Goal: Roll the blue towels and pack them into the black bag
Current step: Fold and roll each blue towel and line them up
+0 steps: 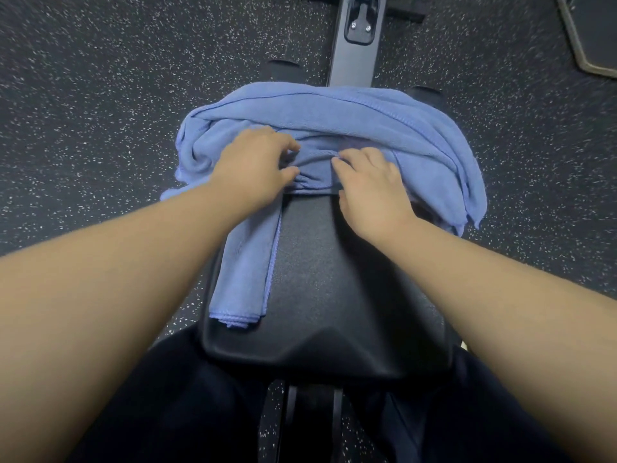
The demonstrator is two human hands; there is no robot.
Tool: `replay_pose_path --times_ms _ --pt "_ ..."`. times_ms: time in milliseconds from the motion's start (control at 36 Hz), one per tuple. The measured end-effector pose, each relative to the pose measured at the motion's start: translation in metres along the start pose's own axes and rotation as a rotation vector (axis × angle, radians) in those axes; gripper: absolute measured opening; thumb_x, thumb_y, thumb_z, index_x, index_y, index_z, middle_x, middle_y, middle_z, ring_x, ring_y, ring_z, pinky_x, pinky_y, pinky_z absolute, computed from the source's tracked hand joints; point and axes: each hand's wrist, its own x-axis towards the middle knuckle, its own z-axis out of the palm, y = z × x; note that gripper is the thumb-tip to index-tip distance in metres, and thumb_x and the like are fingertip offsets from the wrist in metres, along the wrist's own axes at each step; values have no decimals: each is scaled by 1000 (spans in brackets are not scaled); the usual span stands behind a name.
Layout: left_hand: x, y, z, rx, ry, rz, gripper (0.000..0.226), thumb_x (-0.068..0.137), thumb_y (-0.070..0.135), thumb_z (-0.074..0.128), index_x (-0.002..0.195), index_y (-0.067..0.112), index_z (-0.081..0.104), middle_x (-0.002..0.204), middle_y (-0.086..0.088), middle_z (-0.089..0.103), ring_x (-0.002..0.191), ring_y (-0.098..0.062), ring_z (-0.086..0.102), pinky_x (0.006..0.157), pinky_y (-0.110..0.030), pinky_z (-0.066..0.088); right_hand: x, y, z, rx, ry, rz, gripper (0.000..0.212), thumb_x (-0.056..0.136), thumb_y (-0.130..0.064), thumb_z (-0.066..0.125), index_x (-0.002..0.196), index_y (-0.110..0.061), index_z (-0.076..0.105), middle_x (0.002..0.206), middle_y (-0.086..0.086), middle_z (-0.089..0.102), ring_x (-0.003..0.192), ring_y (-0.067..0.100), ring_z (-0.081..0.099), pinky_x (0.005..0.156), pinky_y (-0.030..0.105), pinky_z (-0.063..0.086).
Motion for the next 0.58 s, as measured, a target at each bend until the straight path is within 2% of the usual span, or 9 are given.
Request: replay_pose_path --times_ms 83,194,278,389,472,528,583 --pt "8 3 -3 113 -20 -4 25 88 29 65 110 18 68 112 -13 57 112 -34 49 95 -44 41 1 0 0 16 12 -4 41 89 -3 49 130 -5 51 136 7 47 124 31 38 91 40 33" --pt "11 8 -9 129 -25 8 14 92 24 58 96 16 69 109 -13 57 109 -34 48 92 -45 41 1 2 0 43 87 -4 31 79 5 57 109 -2 62 118 11 58 109 34 48 83 42 38" --pt "11 12 -11 109 11 30 17 94 19 51 96 11 65 107 -13 57 108 -33 48 87 -42 41 1 3 2 53 80 17 33 78 3 60 110 -4 62 115 12 57 105 35 48 80 43 39" --pt "9 11 -14 16 61 38 12 94 14 45 96 9 56 95 -9 56 88 -26 49 68 -29 29 4 3 5 37 153 50 27 70 5 67 94 -7 64 96 14 59 89 36 53 65 37 38" --pt "6 8 -14 -67 57 42 11 97 13 44 102 8 52 88 -5 55 80 -22 46 64 -26 25 5 4 3 115 249 69 18 69 8 62 81 -5 63 85 15 59 80 37 55 62 36 38" --pt "5 8 -13 -113 45 66 12 96 14 47 105 8 52 90 -4 57 81 -22 49 67 -27 30 5 3 -2 187 279 87 14 77 4 55 86 -5 62 87 15 60 84 38 54 67 39 37" --pt "3 11 -12 -153 23 127 20 92 18 58 108 8 51 98 -5 59 89 -23 53 76 -29 37 5 1 -8 266 283 129 15 87 -4 50 97 -6 60 94 14 62 92 37 52 77 40 34"
